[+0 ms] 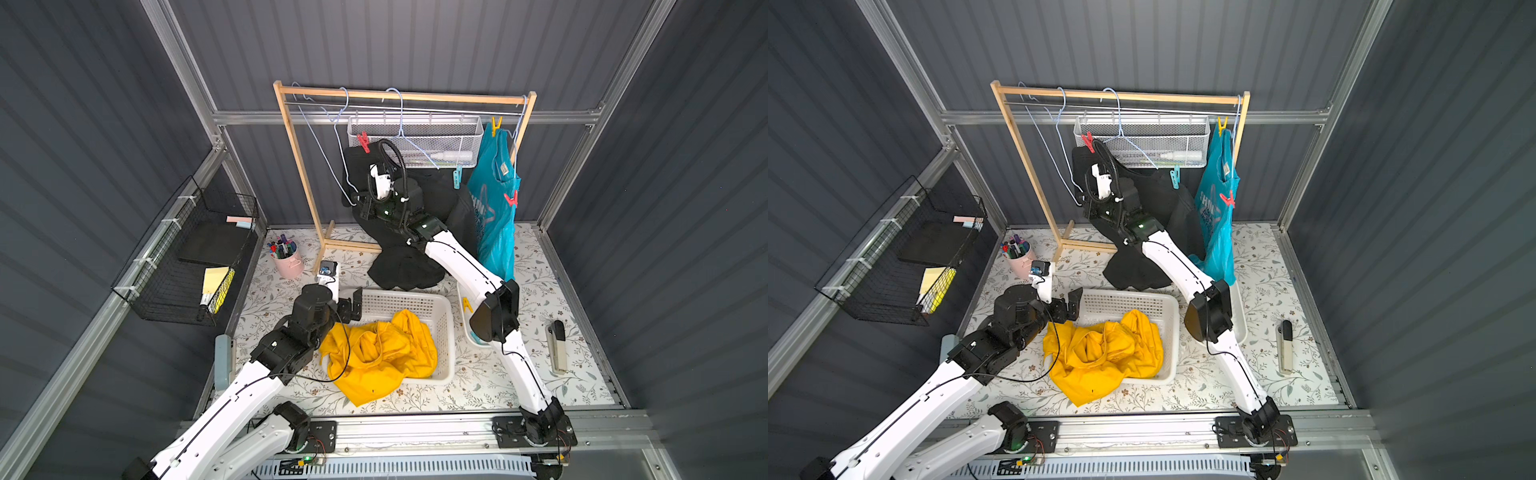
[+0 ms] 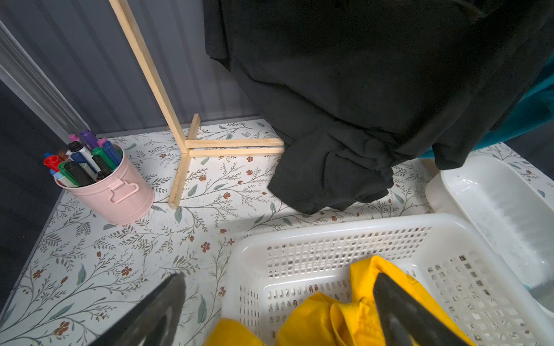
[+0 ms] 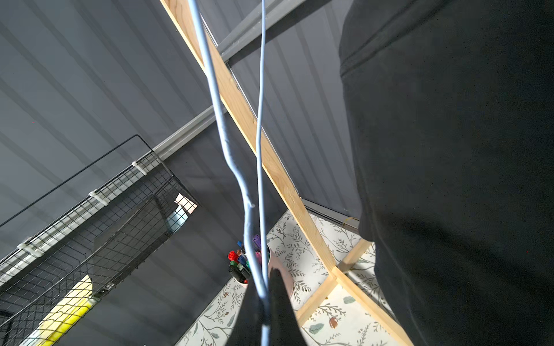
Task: Remove the clothespins securing t-shirts to the hanger
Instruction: Place the hanger on the clothes rail, then adjust the T-shirt in the basket.
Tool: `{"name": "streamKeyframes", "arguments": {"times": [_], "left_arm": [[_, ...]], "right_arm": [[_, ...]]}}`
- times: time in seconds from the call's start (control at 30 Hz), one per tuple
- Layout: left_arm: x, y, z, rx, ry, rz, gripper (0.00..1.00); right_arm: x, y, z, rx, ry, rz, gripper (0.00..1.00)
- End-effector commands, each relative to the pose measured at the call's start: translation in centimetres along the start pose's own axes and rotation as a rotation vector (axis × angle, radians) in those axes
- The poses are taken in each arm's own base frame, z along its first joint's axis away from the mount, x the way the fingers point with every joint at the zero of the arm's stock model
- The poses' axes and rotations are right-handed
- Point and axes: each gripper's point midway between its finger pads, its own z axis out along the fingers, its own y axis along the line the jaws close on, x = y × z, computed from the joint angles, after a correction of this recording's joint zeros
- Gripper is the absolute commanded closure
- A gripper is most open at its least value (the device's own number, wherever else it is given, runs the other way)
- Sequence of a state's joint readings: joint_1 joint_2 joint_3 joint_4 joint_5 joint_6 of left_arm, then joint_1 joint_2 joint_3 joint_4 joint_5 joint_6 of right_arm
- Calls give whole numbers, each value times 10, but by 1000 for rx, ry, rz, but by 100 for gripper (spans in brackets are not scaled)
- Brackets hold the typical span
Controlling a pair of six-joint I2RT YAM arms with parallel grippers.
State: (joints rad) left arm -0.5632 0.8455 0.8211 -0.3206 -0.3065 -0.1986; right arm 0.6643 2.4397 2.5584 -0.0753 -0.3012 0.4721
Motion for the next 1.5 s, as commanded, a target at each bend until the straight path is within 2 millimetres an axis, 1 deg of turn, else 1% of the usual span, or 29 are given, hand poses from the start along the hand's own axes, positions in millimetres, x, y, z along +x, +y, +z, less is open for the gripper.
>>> {"name": "streamKeyframes", "arguments": {"times": [0.0, 0.03, 0.1, 0.13, 0.33, 0.37, 0.4, 0.47, 0.57, 0.7, 0.77, 0.8, 0.87, 1.03, 1.2, 1.23, 1.37, 1.4, 1.47], "left_arm": [[-15, -2, -5, 9, -28, -33, 0], [-15, -3, -4, 11, -28, -35, 0], [-14, -3, -4, 12, -25, -31, 0], [-14, -3, -3, 9, -24, -24, 0], [-22, -2, -2, -14, 0, 12, 0], [-22, -2, -2, -13, 3, 13, 0], [-23, -3, -2, -12, 7, 13, 0], [-22, -3, -2, -9, 16, 11, 0], [-19, -4, -2, -6, 34, 7, 0], [-14, -2, -1, -19, 67, -4, 0], [-12, -4, 1, -12, 87, -7, 0], [-10, -5, 2, -9, 103, -10, 0], [-5, -9, 5, 5, 138, -13, 0], [15, -17, 14, 28, 246, -21, 0], [32, -20, 17, 35, 314, -59, 0], [36, -20, 17, 31, 333, -69, 0], [56, -16, 14, -2, 432, -95, 0], [61, -15, 12, -11, 460, -94, 0], [70, -11, 8, -31, 515, -89, 0]], "right_arm": [[11, 11, -3, -49, 59, 25, 84], [11, 14, -5, -62, 65, 22, 77], [10, 21, -9, -92, 68, 23, 70], [9, 27, -12, -119, 63, 24, 63], [-16, 46, -36, -159, 12, 29, 32], [-17, 48, -39, -162, 15, 30, 14], [-19, 50, -45, -164, 17, 31, 1], [-17, 52, -54, -160, 26, 31, 1], [-11, 53, -74, -147, 29, 26, 1], [-3, 61, -109, -146, 38, -9, 1], [9, 63, -125, -142, 66, -26, 1], [11, 66, -137, -141, 70, -36, 1], [22, 68, -158, -132, 91, -55, 1], [52, 65, -214, -61, 139, -92, 1], [75, 61, -268, 16, 161, -106, 1], [75, 63, -281, 24, 155, -119, 1], [91, 62, -316, 60, 188, -150, 1], [94, 57, -325, 97, 186, -157, 1], [102, 56, -339, 108, 189, -161, 1]]}}
